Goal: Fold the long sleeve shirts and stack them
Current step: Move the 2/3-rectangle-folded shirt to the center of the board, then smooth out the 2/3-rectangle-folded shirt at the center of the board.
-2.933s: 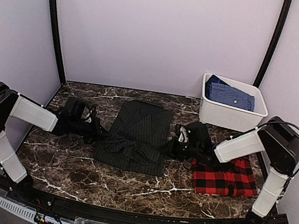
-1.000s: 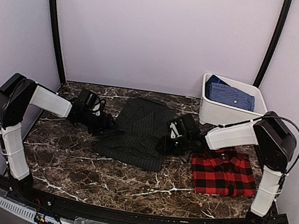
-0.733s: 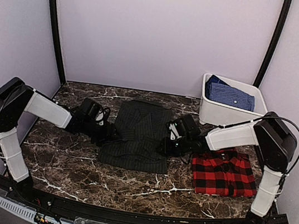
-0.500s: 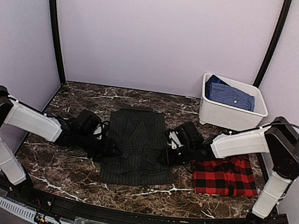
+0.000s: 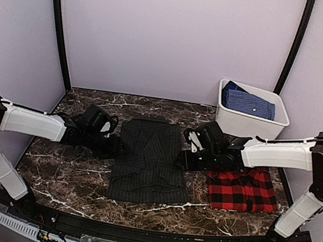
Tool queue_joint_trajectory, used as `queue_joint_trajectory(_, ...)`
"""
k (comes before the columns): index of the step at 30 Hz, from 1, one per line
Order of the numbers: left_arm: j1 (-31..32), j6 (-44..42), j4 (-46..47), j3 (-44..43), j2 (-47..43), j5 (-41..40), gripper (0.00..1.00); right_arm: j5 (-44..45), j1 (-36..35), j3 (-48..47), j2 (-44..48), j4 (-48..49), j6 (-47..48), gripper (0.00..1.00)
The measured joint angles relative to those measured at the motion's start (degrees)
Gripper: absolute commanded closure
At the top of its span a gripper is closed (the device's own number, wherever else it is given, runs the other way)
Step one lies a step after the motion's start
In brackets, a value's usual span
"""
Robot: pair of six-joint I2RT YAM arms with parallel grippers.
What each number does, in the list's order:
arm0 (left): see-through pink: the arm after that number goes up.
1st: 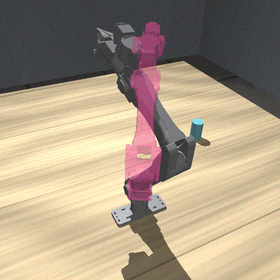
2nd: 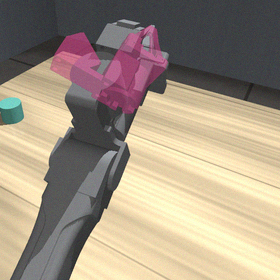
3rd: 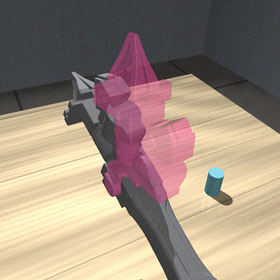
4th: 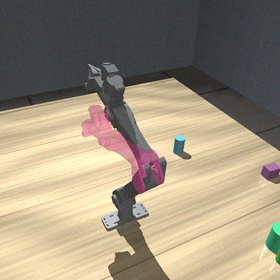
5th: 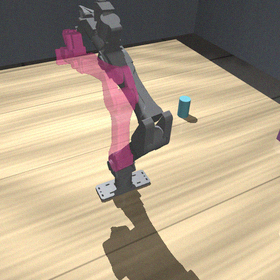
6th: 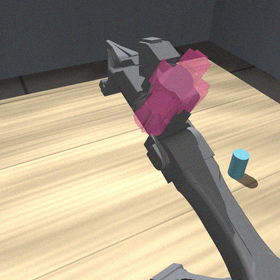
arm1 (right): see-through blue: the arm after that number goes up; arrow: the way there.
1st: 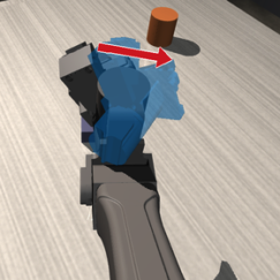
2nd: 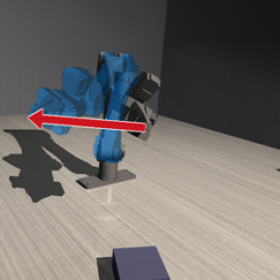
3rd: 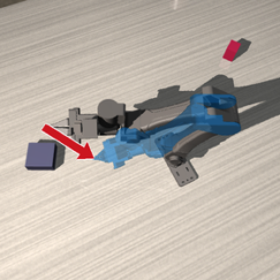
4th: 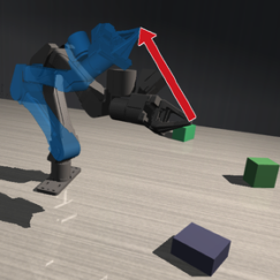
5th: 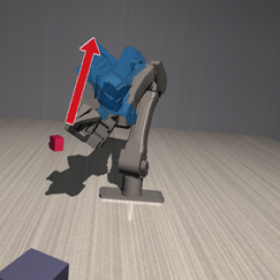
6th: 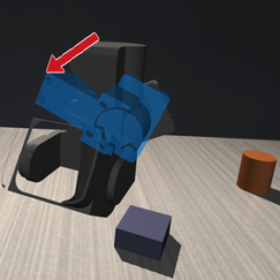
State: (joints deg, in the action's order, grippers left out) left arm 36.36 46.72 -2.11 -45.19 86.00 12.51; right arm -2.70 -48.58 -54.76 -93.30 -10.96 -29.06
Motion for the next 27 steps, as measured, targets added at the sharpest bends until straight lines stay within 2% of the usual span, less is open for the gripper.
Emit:
queue_joint_trajectory(3, -0.83, -1.20, -0.28, -1.01, 2.75, 0.72, 0.62, 0.04, 0.02, -2.36, -1.05, -0.42, 0.76, 0.51)
queue_joint_trajectory(7, -1.53, -3.02, -1.40, -3.34, 6.95, 1.97, 0.68, 0.07, 0.46, -3.43, -2.80, -1.03, 1.66, 0.51)
queue_joint_trajectory(14, -1.88, -5.29, -1.18, -7.04, 11.58, 4.90, 0.73, -0.61, 1.88, -4.31, -5.77, -2.47, 3.08, 0.50)
queue_joint_trajectory(27, -2.08, -8.79, 0.83, -11.10, 17.14, 12.87, 0.75, -3.50, 2.01, -6.95, -9.64, -2.32, 3.56, 0.53)
